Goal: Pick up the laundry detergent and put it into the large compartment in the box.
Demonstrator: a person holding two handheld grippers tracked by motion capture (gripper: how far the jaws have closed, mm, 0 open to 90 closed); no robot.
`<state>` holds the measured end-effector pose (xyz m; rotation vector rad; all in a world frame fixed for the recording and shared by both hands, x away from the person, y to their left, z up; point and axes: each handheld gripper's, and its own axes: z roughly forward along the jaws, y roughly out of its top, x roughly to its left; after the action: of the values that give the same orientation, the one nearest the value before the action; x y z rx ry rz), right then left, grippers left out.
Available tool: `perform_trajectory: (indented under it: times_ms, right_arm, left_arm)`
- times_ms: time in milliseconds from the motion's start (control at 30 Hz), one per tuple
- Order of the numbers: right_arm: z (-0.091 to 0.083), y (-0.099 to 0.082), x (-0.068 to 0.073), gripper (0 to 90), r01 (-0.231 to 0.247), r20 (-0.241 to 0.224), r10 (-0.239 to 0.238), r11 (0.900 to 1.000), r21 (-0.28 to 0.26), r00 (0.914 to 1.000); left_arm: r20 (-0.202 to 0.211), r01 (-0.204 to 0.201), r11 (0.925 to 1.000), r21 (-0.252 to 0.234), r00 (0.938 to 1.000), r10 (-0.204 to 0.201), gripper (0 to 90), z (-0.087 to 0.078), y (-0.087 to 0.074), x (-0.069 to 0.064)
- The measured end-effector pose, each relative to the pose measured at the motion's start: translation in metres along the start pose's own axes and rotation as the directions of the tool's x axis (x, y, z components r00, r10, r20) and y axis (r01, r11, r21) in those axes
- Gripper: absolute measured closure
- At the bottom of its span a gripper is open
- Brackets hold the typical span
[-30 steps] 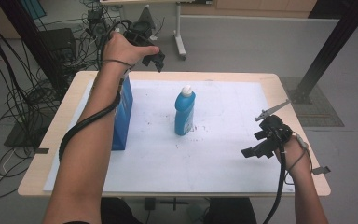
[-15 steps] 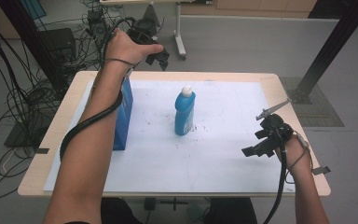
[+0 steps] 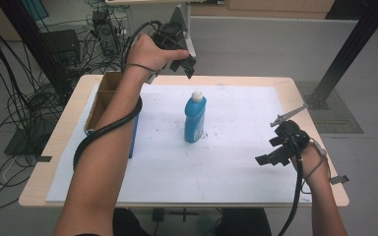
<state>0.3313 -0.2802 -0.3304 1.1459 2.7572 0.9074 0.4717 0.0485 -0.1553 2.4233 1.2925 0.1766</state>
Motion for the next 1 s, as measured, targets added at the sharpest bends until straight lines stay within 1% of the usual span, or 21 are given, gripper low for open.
perform_trajectory:
  times_ms: [67,100,200,367,533,767,833,900,1000]
  right_arm:
    - [0.0,0.0,0.0,2.7,-0.001,-0.001,0.001,1.0,0.001,1.0]
    - [0.0,0.0,0.0,2.7,-0.001,0.001,0.001,1.0,-0.001,1.0]
    - [-0.001,0.0,0.001,2.7,-0.002,-0.001,0.002,1.0,-0.002,1.0]
    - [0.0,0.0,0.001,2.7,-0.002,-0.005,0.002,1.0,-0.003,1.0]
    - [-0.001,-0.001,0.001,2.7,-0.003,-0.007,0.002,1.0,-0.009,1.0]
    - [-0.001,-0.003,0.0,2.7,-0.01,-0.001,0.01,0.9999,-0.011,1.0]
    - [-0.001,-0.004,-0.001,2.7,-0.009,-0.003,0.009,0.9998,-0.015,1.0]
    - [-0.001,-0.005,-0.001,2.7,-0.011,0.0,0.011,0.9998,-0.015,0.9999]
    - [-0.002,-0.006,-0.002,2.7,-0.015,0.0,0.015,0.9998,-0.016,0.9999]
  left_arm:
    - [0.004,-0.005,1.0,0.002,1.0,0.005,8.2,0.001,0.001,-0.002]
    - [0.018,-0.011,0.9999,0.002,0.9998,0.011,8.2,0.003,0.002,-0.006]
    - [0.036,-0.034,0.9994,0.009,0.9988,0.033,8.2,0.006,0.004,-0.013]
    - [0.039,-0.059,0.9981,0.017,0.9975,0.058,8.2,0.011,0.008,-0.025]
    - [0.02,-0.069,0.9972,0.027,0.9974,0.069,8.2,0.017,0.011,-0.032]
    - [0.017,-0.087,0.9956,0.035,0.9961,0.087,8.2,0.021,0.015,-0.039]
    - [0.023,-0.086,0.9956,0.037,0.9961,0.085,8.1,0.023,0.016,-0.04]
    - [0.016,-0.087,0.9955,0.038,0.9961,0.086,8.0,0.025,0.016,-0.041]
    - [0.023,-0.09,0.9949,0.045,0.9958,0.089,7.8,0.029,0.015,-0.042]
